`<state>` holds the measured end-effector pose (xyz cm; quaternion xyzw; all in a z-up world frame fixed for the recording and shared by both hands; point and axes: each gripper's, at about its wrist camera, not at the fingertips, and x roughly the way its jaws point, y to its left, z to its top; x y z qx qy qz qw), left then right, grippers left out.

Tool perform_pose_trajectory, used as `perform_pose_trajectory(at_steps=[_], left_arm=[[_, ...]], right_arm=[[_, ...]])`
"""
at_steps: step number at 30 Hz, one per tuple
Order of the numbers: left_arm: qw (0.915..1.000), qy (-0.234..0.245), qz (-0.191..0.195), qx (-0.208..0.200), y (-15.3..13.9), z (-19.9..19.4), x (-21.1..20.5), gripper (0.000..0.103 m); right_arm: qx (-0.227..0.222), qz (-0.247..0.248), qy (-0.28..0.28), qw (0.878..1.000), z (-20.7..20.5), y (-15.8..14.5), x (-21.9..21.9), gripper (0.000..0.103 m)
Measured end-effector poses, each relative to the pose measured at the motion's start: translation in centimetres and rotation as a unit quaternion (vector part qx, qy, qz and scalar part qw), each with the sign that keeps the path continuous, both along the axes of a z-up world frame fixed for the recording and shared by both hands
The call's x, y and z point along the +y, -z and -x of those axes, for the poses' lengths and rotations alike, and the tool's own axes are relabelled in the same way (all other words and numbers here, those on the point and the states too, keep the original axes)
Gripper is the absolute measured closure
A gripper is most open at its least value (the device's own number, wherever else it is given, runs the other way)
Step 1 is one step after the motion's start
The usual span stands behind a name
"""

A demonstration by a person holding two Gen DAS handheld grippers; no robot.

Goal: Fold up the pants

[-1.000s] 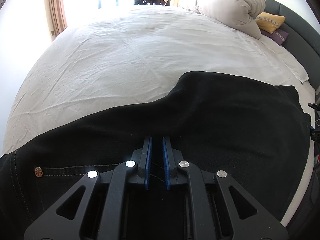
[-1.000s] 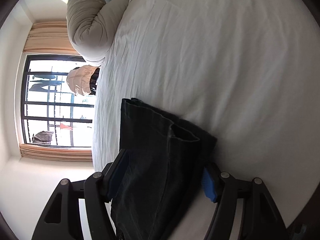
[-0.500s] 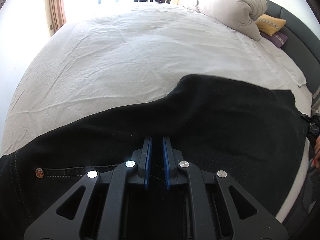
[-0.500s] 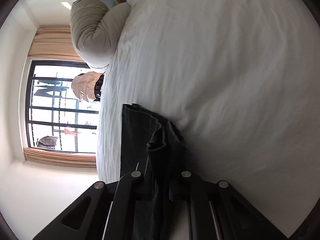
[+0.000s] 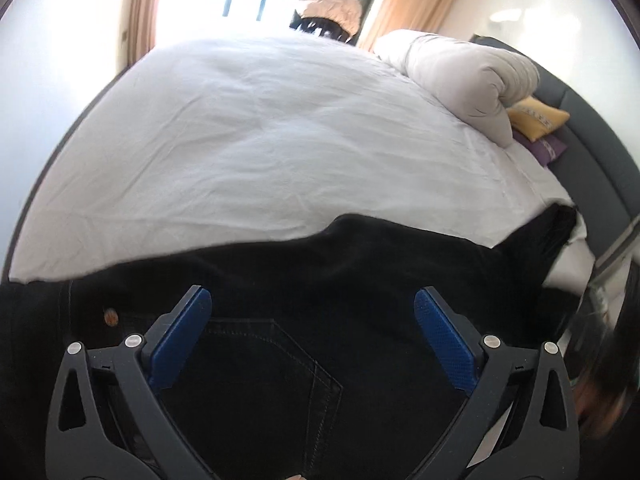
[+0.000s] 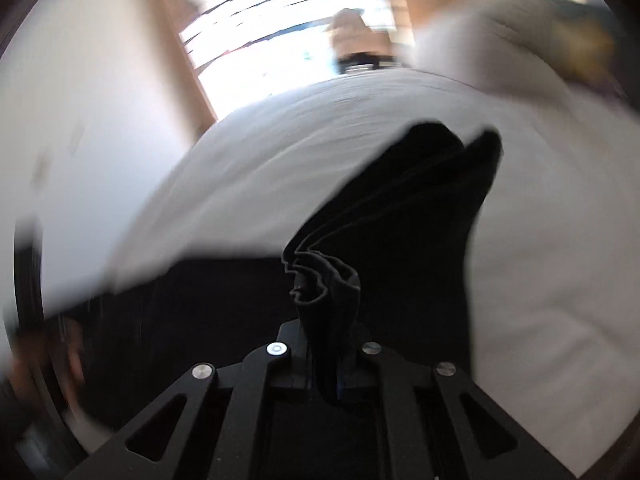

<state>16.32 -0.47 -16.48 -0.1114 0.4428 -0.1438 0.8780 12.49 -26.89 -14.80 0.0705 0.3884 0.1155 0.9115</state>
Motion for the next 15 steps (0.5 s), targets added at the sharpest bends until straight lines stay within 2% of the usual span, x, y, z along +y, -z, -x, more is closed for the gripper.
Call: perform_pose_trajectory(at_steps=[2,4,9,15], left_arm=[[0.9998,0.002,0.005,0.019,0.4,-0.1,-0.2,0.0],[0.9995,0.011,0.015,0.026,0.7,0.5,-0.4,0.0],[0.996,0.043,0.061,0.05,0.5,1.3,-1.6,0.0],[0.9779,0.088,0.121,0.146,1.4,0.0,-4.8,0.0]], right_arm=[[0.012,0.039,-0.07,0.997,0.7,1.3,5.2,0.095],[0.024,0.055,-0.098,0.993,1.1,2.9,8.4,0.095],[0.028,0.057,-0.079,0.995,1.1,3.9,9.4,0.094],[0.004,0.058,-0.066,0.996,1.9,3.0,9.1,0.094]])
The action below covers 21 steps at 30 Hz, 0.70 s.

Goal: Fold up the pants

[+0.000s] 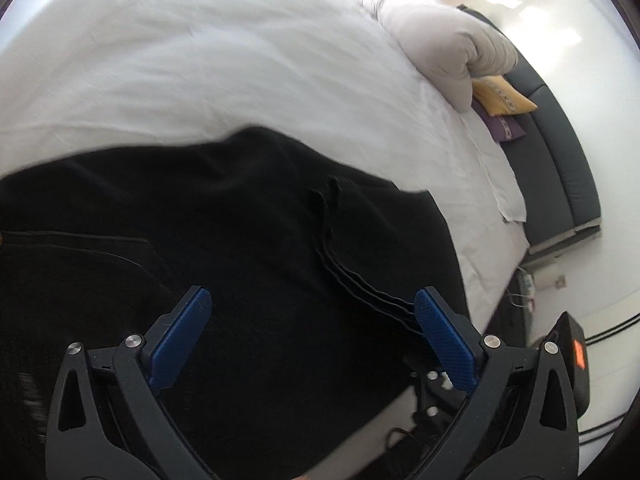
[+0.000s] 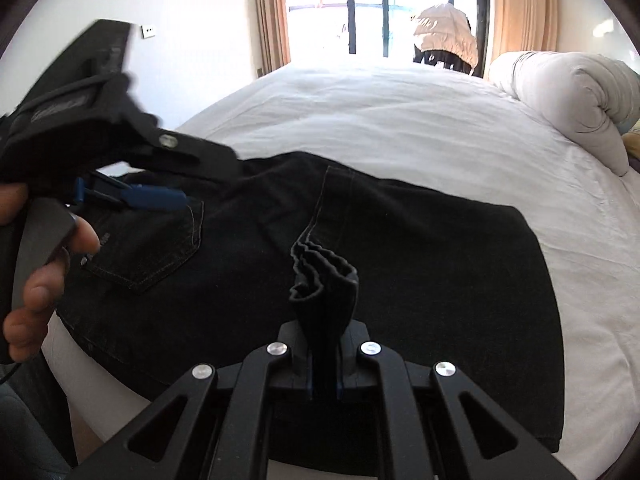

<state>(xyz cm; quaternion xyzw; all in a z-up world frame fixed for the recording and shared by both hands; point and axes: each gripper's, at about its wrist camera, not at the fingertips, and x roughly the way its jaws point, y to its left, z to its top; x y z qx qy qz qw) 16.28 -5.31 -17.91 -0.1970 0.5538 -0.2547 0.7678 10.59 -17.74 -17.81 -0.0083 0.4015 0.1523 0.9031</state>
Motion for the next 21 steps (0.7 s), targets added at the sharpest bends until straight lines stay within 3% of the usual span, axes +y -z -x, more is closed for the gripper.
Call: perform_pose_trajectory(at_steps=[5,8,10,11,12,15,21], left_arm=[[0.9978,0.001,0.006,0.065,2.8,-1.7,-1.9,0.001],[0.9976,0.004,0.01,0.068,3.3,-2.4,-2.7,0.004],[0.9976,0.011,0.012,0.067,3.6,-2.9,-3.1,0.027],[0.9974,0.011,0.012,0.07,3.8,-3.2,-3.1,0.063],[0.9965,0.008,0.014,0.082,4.2,-3.4,-3.1,0.082],[0.9949,-0.003,0.04,0.093,4.9,-3.2,-2.2,0.088],[0.9975,-0.016,0.034,0.059,3.6,-1.7,0.0,0.094]], right_arm=[[-0.007,-0.009,0.003,1.0,0.4,-0.1,0.6,0.094],[-0.016,-0.008,-0.003,1.0,0.7,-0.4,0.8,0.094],[-0.018,-0.009,-0.008,1.0,0.9,-0.5,0.9,0.094],[-0.019,-0.009,-0.009,1.0,1.1,-0.5,0.7,0.094],[-0.02,-0.01,-0.01,1.0,1.1,-0.4,0.8,0.094],[-0.025,-0.013,-0.015,0.999,1.3,-0.9,1.0,0.094],[-0.032,-0.008,-0.041,0.999,2.1,-1.7,2.6,0.094]])
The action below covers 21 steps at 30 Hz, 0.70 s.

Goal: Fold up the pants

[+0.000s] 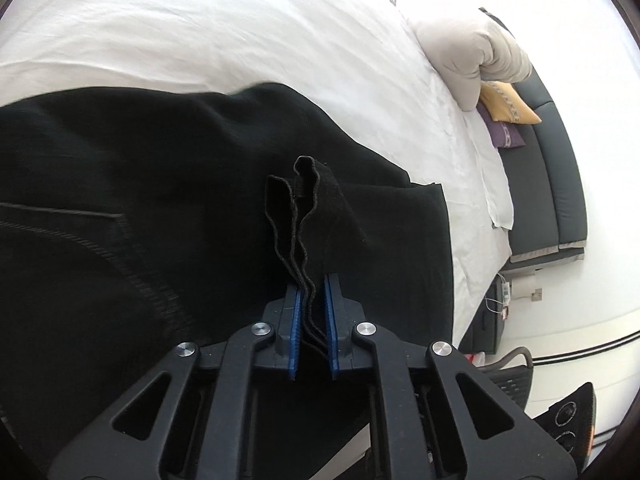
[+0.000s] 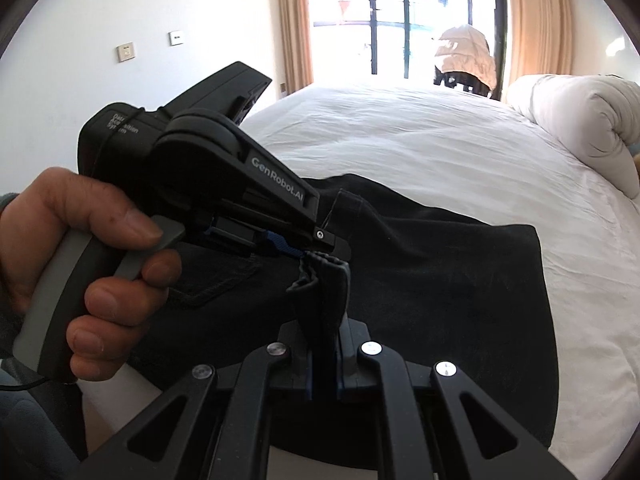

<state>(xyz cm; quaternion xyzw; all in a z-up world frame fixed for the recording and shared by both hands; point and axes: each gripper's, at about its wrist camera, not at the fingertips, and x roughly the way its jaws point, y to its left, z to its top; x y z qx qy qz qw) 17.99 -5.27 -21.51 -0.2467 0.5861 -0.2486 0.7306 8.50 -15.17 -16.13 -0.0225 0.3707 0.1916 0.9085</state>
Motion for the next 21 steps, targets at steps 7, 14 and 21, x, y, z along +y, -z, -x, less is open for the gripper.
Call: perform_pose_trajectory(at_steps=[7,14,21], left_arm=[[0.9992,-0.008,-0.034,-0.021,0.1,1.2,1.8,0.094],[0.9978,-0.001,-0.058,-0.032,1.2,0.9,1.4,0.094],[0.9946,0.002,-0.084,-0.061,0.4,0.7,1.2,0.094]], right_arm=[[0.002,0.014,-0.027,1.0,0.8,-0.3,2.7,0.094],[0.037,0.018,-0.03,0.999,0.4,2.0,3.6,0.092],[0.039,0.007,-0.028,0.999,0.5,2.1,3.9,0.091]])
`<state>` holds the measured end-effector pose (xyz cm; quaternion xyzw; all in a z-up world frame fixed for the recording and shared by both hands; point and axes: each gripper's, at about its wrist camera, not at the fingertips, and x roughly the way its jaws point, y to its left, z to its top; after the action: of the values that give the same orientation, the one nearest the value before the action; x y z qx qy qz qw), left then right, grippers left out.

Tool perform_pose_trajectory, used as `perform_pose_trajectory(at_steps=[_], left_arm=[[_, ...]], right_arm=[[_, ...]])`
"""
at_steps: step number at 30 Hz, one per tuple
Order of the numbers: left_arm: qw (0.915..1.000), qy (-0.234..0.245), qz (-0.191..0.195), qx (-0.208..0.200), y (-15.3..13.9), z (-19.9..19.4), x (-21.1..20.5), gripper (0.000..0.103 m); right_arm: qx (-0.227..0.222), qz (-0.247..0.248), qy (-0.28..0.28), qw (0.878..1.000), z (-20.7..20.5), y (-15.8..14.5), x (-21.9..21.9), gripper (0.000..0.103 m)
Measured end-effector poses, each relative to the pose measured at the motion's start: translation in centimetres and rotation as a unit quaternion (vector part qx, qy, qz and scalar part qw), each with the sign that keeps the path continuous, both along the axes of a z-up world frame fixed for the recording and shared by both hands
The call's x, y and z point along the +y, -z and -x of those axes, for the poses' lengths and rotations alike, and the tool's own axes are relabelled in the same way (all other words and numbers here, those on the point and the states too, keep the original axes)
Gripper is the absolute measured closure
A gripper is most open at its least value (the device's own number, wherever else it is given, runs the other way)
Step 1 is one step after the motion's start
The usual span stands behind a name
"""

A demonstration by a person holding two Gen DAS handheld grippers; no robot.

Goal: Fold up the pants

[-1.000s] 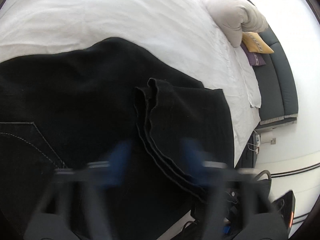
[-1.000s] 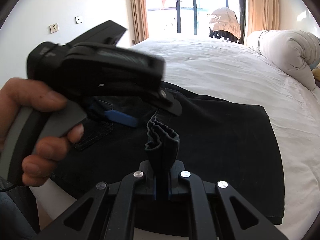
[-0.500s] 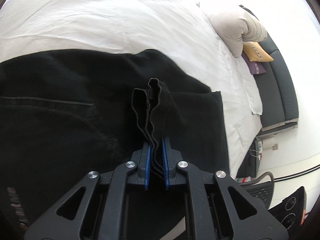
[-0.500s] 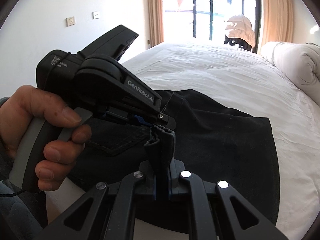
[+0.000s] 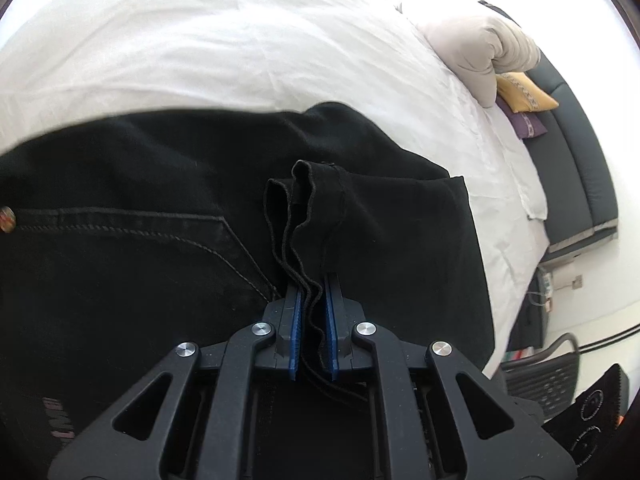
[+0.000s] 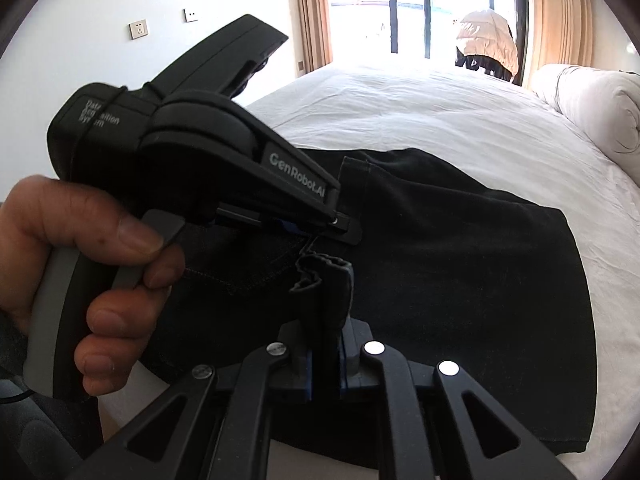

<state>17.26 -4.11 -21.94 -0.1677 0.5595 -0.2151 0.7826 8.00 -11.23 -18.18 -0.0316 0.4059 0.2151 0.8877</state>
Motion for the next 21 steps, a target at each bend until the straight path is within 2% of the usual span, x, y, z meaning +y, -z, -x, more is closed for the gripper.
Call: perform_pose_trajectory(at_steps=[5,8,10,11,13,14,15,17,19,21], left_arm=[[1.0,0.003,0.001,0.004,1.5,-0.2,0.6,0.094],[0.9998,0.0,0.016,0.009,2.3,-0.2,1.6,0.094],[0.9999,0.01,0.013,0.005,2.1,-0.2,1.7,0.094],[0.9998,0.016,0.013,0.005,2.0,-0.3,1.8,0.094],[0.9994,0.03,0.013,0.009,2.1,-0.6,1.9,0.094],[0.9991,0.037,0.014,0.011,2.2,-0.7,1.8,0.094],[0.9988,0.046,0.015,0.012,2.2,-0.9,1.8,0.094],[0.9972,0.068,0.024,0.02,2.5,-1.7,1.6,0.094],[0.9952,0.081,0.046,0.031,2.9,-2.4,2.2,0.092],[0.9927,0.086,0.074,0.042,3.3,-3.1,3.3,0.091]], right_arm=[[0.003,-0.002,-0.004,1.0,-0.1,0.5,0.2,0.09],[0.026,-0.001,-0.009,1.0,-0.4,2.4,0.4,0.086],[0.008,0.0,-0.013,1.0,0.2,2.6,0.4,0.084],[0.007,-0.002,-0.017,1.0,0.5,2.6,0.4,0.079],[0.01,-0.013,-0.028,0.999,0.9,2.4,0.3,0.061],[0.013,-0.015,-0.033,0.999,1.1,2.4,0.3,0.048],[0.016,-0.02,-0.043,0.999,1.5,2.2,0.2,0.042],[0.022,-0.025,-0.059,0.998,2.8,1.9,-0.1,0.041],[0.047,-0.057,-0.081,0.994,3.5,0.5,-0.9,0.041],[0.052,-0.092,-0.086,0.991,4.9,-0.9,-2.9,0.041]])
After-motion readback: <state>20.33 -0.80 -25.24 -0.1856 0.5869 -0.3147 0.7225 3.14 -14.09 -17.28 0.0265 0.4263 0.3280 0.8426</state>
